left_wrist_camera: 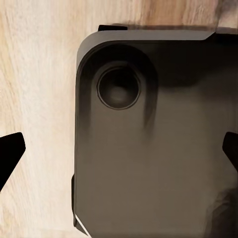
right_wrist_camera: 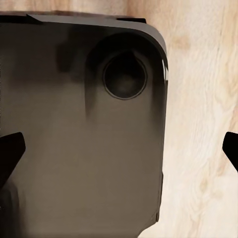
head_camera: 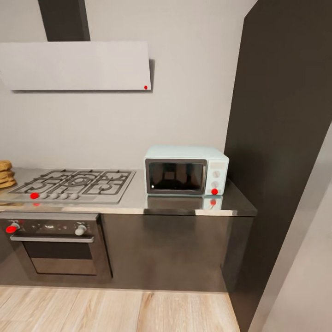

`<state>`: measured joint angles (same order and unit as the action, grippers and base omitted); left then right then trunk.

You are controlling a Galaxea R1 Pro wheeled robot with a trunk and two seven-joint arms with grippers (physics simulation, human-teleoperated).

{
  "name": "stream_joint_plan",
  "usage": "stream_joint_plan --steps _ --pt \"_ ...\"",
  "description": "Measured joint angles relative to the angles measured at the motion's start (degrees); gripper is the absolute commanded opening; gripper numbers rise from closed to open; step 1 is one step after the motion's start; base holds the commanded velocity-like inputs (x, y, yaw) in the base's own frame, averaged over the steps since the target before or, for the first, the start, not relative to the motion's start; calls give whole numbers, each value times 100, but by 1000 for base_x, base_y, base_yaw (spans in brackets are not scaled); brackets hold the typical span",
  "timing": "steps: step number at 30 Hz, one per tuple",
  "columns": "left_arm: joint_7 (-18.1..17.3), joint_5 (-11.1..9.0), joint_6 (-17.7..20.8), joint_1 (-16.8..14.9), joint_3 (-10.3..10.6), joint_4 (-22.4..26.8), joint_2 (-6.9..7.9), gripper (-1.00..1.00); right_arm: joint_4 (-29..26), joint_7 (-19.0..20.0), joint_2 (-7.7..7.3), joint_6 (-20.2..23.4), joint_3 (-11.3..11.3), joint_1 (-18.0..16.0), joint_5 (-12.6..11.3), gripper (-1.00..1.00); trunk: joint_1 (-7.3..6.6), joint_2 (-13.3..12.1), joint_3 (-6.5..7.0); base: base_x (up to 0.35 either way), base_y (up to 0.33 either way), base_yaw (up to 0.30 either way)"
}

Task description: In the kitchen, take the popcorn bag from the countertop, put it into the microwave, and heat it until the popcorn is cooked so the cooked popcorn ends up inside the bag.

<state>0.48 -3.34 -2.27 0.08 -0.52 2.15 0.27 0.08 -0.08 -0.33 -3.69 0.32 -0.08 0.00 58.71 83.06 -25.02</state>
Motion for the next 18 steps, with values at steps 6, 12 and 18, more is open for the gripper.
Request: stream_joint_plan --steps 6,12,18 --pt "0 0 0 0 0 0 0 100 -2 0 19 -1 -3 0 16 100 2 0 0 26 0 0" --pt "7 -6 -1 0 -3 -2 -4 100 -1080 43 54 150 -16 -4 46 100 2 0 2 0 0 0" --pt "8 -9 -1 0 -7 -2 -2 100 -4082 -63 58 1939 -15 -38 50 100 1 -1 2 0 0 0"
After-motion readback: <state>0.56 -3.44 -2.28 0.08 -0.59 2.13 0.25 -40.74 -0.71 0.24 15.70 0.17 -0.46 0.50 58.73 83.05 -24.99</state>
